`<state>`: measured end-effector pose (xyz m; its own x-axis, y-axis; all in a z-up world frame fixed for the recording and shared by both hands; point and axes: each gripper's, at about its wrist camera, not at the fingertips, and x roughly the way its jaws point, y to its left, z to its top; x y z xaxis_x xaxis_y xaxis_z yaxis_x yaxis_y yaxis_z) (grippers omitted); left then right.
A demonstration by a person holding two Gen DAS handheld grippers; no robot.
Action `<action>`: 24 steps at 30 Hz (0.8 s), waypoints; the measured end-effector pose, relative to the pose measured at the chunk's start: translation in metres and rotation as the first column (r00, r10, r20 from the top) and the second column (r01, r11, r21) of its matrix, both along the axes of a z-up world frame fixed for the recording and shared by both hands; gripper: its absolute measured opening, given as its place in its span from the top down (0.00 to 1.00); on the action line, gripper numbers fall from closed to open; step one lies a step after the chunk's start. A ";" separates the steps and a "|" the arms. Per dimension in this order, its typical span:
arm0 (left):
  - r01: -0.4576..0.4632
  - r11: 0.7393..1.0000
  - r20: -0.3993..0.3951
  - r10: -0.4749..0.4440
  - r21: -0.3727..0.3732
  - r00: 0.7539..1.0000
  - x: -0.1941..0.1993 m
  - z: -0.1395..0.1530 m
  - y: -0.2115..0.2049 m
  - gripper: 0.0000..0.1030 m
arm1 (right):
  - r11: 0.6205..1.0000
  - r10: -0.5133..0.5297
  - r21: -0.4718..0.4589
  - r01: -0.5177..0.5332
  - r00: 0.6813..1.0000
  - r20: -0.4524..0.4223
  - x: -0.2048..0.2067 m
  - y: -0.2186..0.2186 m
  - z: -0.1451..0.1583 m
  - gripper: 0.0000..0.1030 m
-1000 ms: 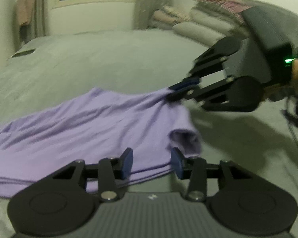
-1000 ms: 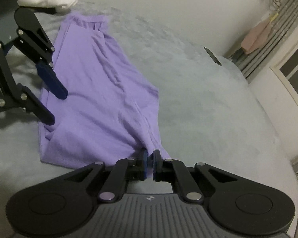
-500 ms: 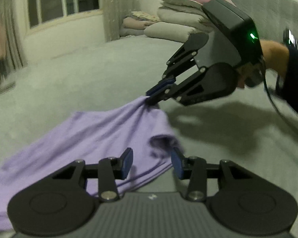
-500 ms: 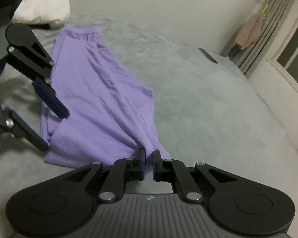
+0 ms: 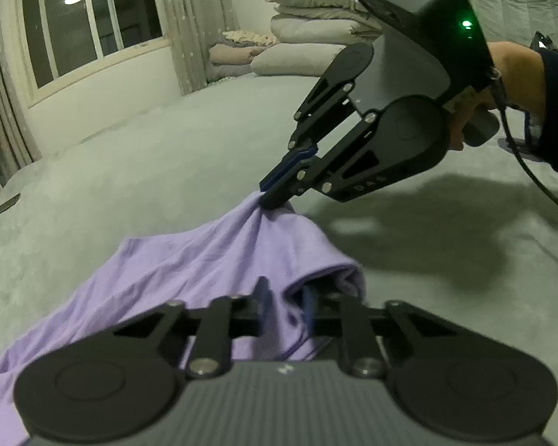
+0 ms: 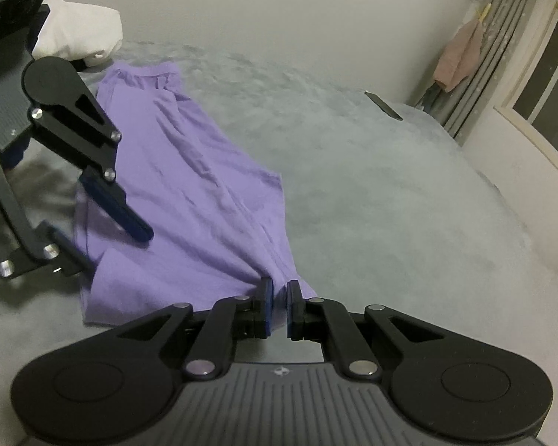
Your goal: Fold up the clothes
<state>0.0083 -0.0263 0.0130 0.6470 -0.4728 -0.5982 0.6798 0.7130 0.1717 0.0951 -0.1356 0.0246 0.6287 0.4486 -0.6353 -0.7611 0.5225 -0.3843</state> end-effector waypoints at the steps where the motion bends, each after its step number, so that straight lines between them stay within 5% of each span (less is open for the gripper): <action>1: 0.003 1.000 0.010 -0.003 -0.007 1.000 -0.001 0.000 -0.001 0.94 | 1.000 -0.003 0.003 0.003 1.000 0.000 0.000 -0.001 0.001 0.96; 7: 0.083 0.996 0.112 -0.084 0.010 0.990 -0.025 -0.004 -0.013 0.89 | 1.000 -0.005 0.003 0.005 1.000 -0.003 0.001 -0.002 -0.001 0.96; 14: 0.063 0.998 0.047 -0.064 0.023 0.997 -0.019 -0.013 -0.019 0.98 | 1.000 0.003 0.021 -0.002 0.999 -0.051 0.005 -0.015 -0.001 0.91; 18: 0.060 0.998 0.026 -0.061 0.021 0.998 -0.015 -0.015 -0.019 0.98 | 0.993 0.040 0.118 -0.022 0.987 -0.158 0.007 -0.031 0.007 0.91; 20: 0.058 0.998 0.021 -0.058 0.022 0.998 -0.016 -0.016 -0.018 0.98 | 0.995 0.042 0.091 -0.030 0.989 -0.141 0.006 -0.031 0.007 0.91; 24: 0.042 0.999 -0.014 -0.042 -0.016 0.999 -0.012 -0.015 -0.013 0.98 | 0.983 -0.120 0.132 0.124 0.992 -0.035 0.021 -0.031 0.006 0.90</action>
<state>-0.0040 -0.0398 -0.0016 0.6176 -0.5092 -0.5994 0.7117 0.6861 0.1505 0.1158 -0.1670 0.0309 0.6675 0.4513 -0.5923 -0.6975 0.6574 -0.2851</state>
